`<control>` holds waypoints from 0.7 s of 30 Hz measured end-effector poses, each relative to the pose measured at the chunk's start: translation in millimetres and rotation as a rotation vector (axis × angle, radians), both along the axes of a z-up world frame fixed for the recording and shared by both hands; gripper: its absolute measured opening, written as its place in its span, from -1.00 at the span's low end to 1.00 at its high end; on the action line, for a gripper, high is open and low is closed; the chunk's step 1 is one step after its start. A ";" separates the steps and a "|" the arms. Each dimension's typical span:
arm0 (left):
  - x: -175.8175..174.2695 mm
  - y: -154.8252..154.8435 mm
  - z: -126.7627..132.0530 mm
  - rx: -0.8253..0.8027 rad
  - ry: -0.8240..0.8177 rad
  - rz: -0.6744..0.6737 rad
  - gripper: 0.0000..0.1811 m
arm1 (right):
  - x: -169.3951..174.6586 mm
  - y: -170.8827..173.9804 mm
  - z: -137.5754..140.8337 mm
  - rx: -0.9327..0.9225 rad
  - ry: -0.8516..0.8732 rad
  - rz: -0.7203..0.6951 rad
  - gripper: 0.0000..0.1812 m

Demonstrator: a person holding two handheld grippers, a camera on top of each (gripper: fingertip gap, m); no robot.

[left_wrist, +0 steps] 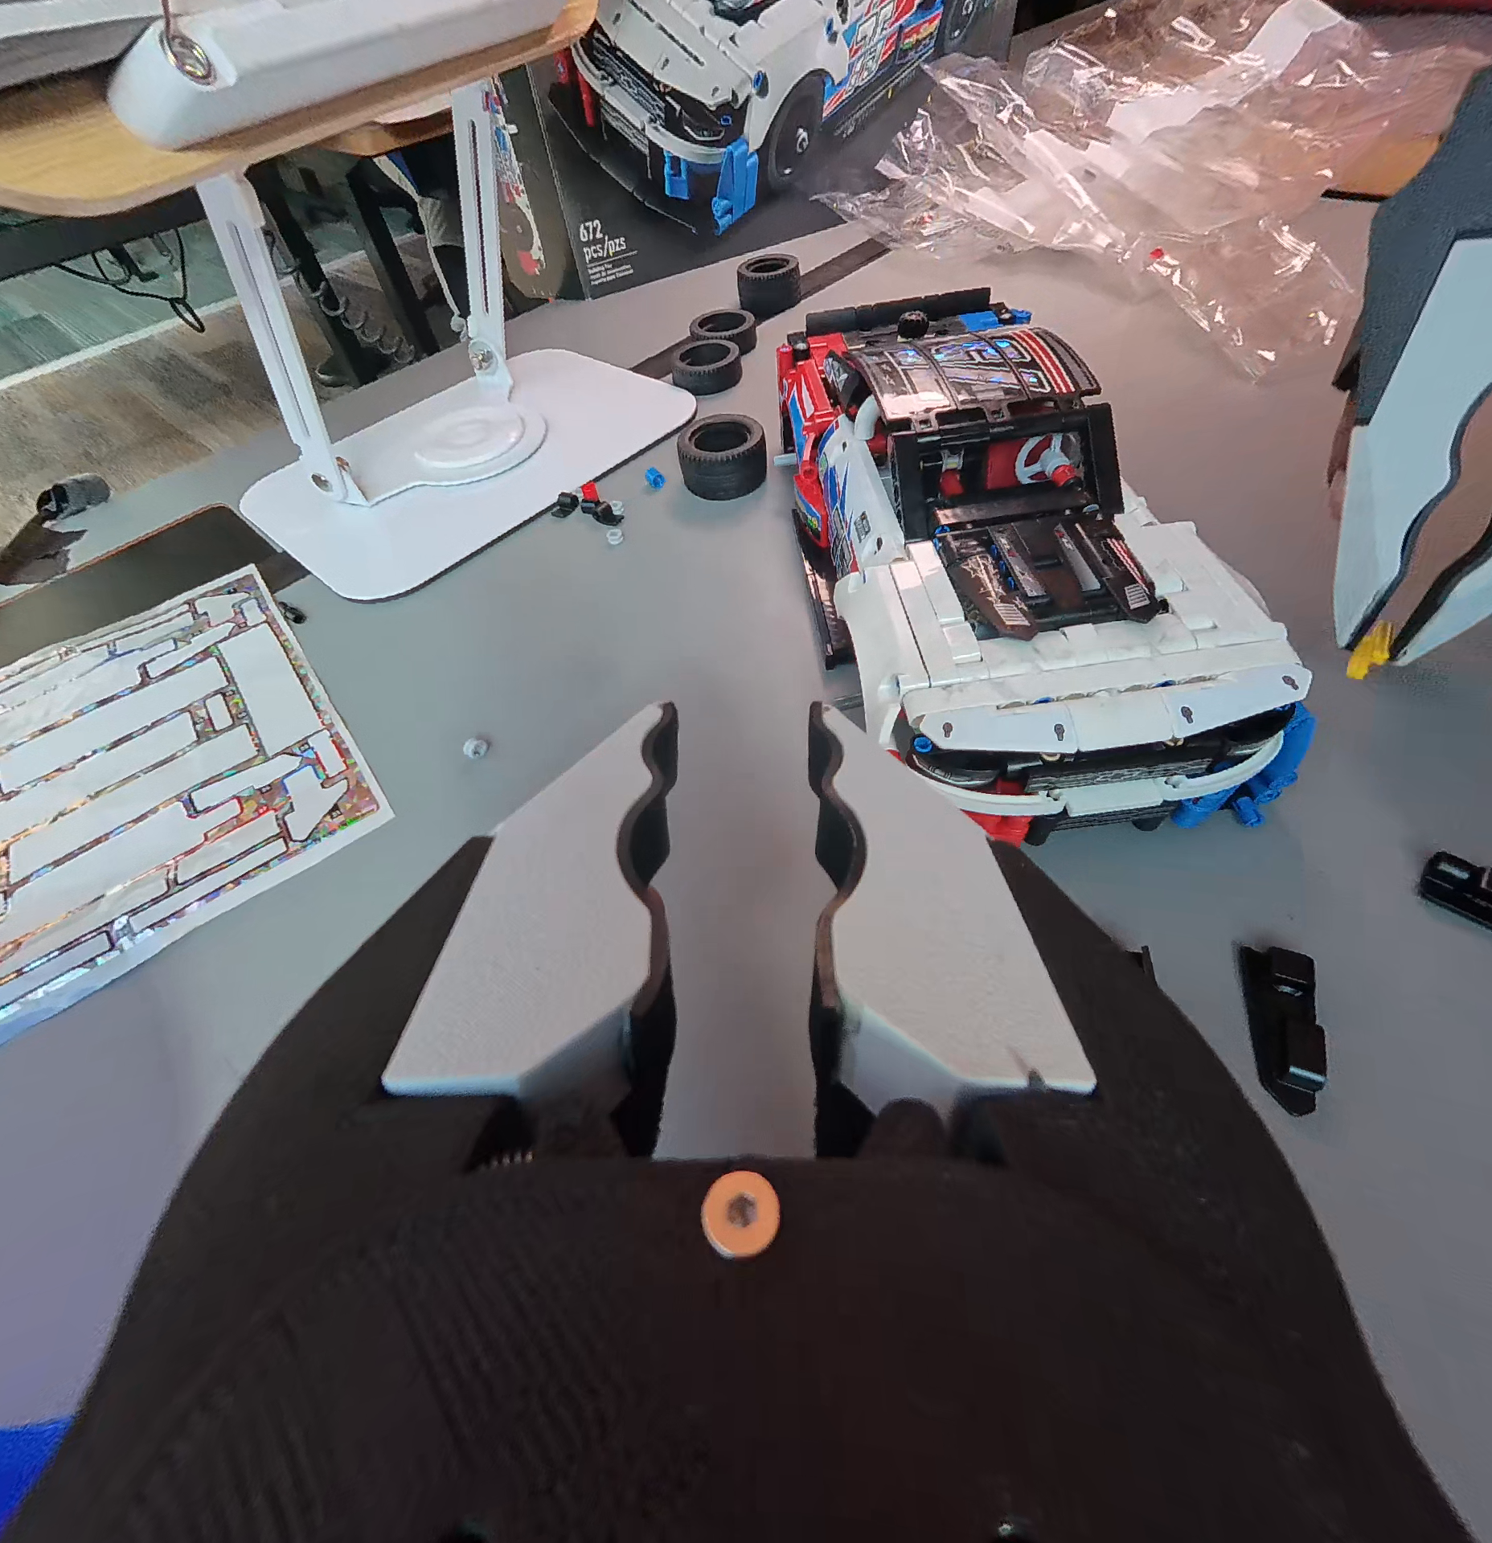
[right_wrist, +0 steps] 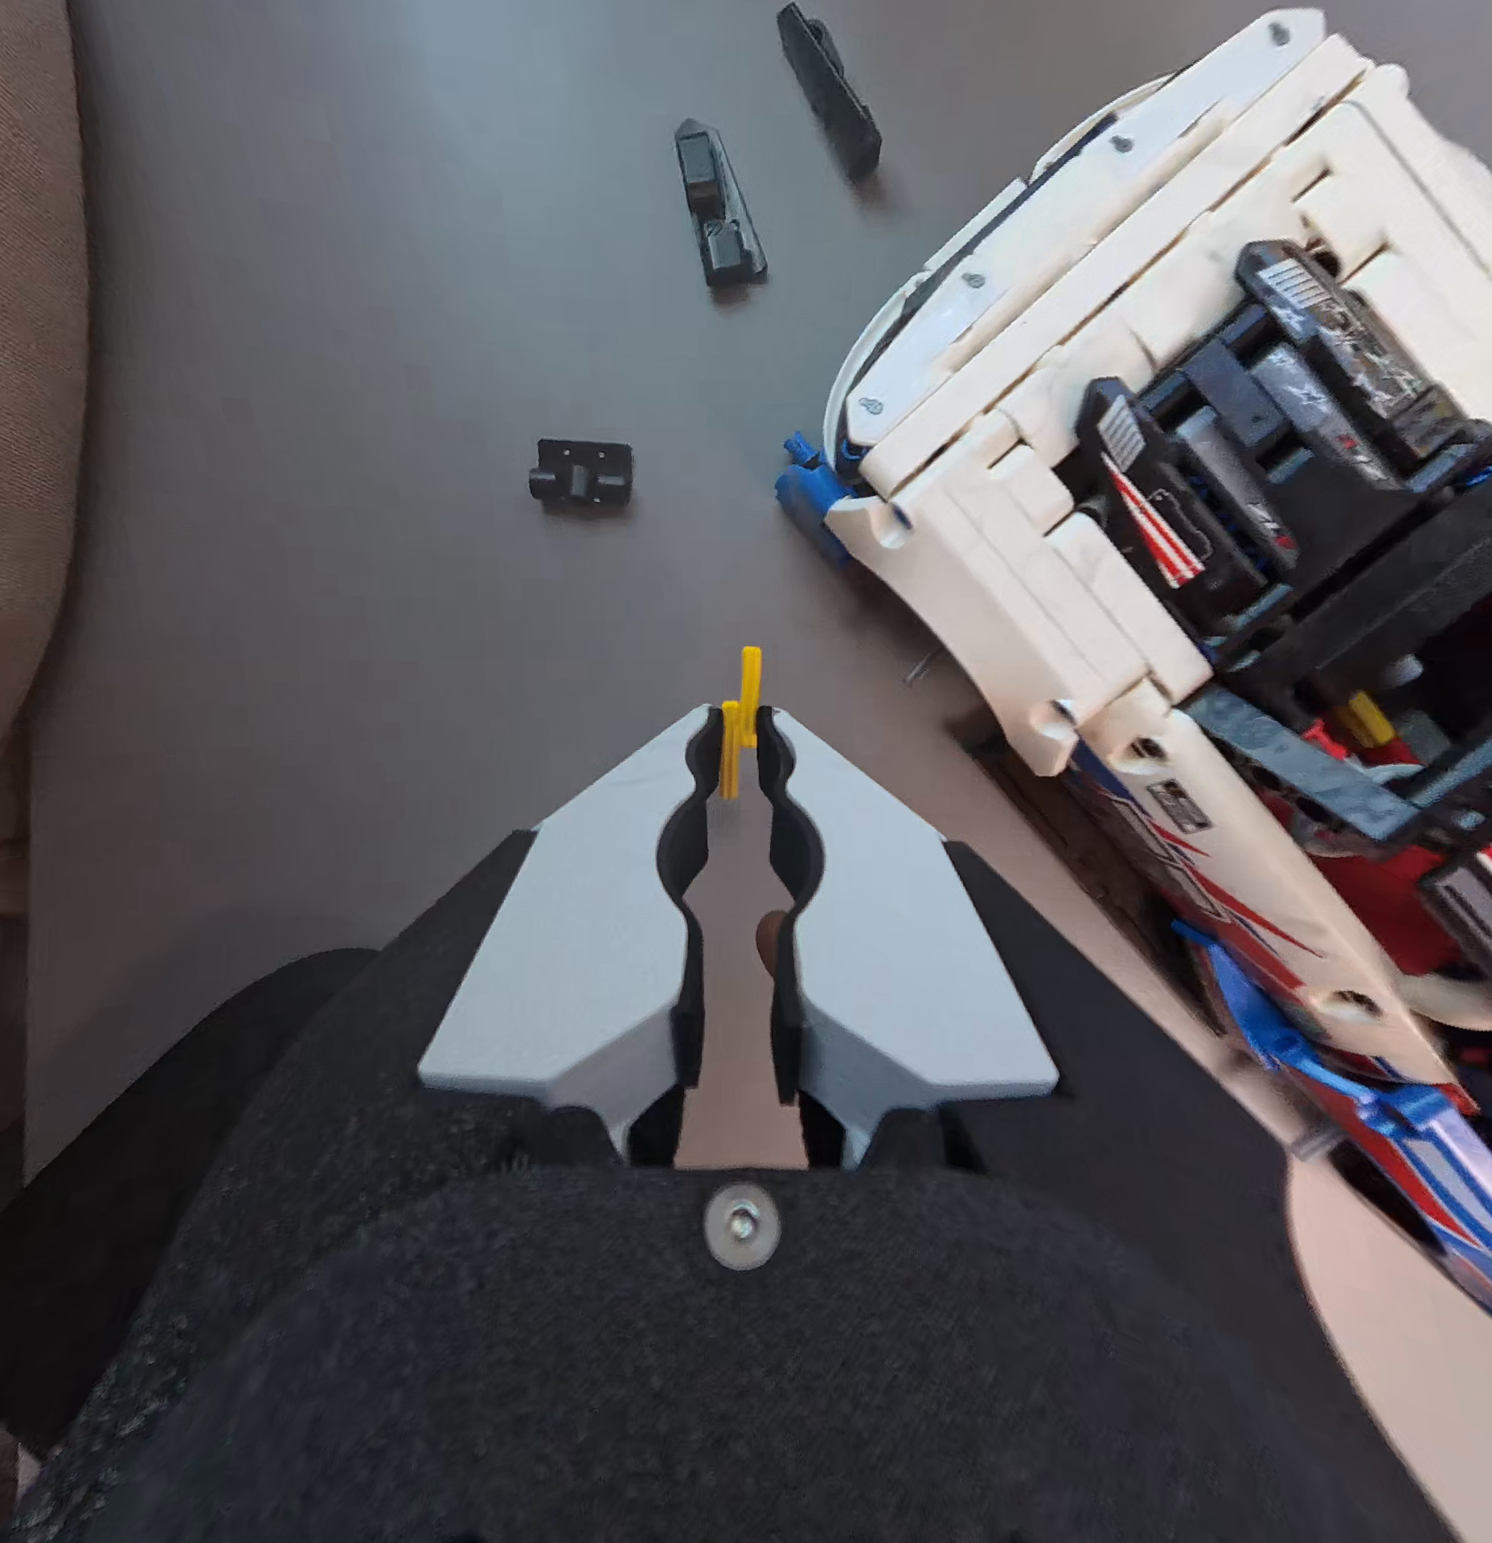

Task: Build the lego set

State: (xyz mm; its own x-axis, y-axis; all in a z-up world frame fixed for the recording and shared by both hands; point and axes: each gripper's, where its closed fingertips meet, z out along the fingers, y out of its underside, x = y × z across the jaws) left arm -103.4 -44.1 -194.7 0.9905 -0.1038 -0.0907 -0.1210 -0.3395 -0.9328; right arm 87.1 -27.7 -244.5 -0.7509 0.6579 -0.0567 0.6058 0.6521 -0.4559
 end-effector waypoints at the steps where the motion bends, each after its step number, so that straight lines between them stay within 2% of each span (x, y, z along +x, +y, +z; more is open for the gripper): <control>1: 0.9 0.3 -1.3 -0.003 -0.018 -0.002 -0.68 | 0.7 -2.0 -1.9 0.004 0.010 -0.002 -0.94; 10: -8.5 -1.1 -0.2 0.003 0.015 0.034 -0.68 | -2.9 -0.2 -15.6 0.135 0.024 0.036 -0.94; 17: -9.0 -2.2 4.3 0.019 0.018 0.034 -0.69 | -5.2 -3.5 -15.9 0.139 0.022 0.039 -0.94; 19: -9.0 -2.3 5.1 0.022 0.021 0.033 -0.69 | -1.4 -4.4 -14.9 0.150 0.011 0.065 -0.83; 21: -9.9 -2.5 4.9 0.021 0.024 0.036 -0.69 | -0.5 -7.5 -2.1 0.131 0.027 0.094 -0.77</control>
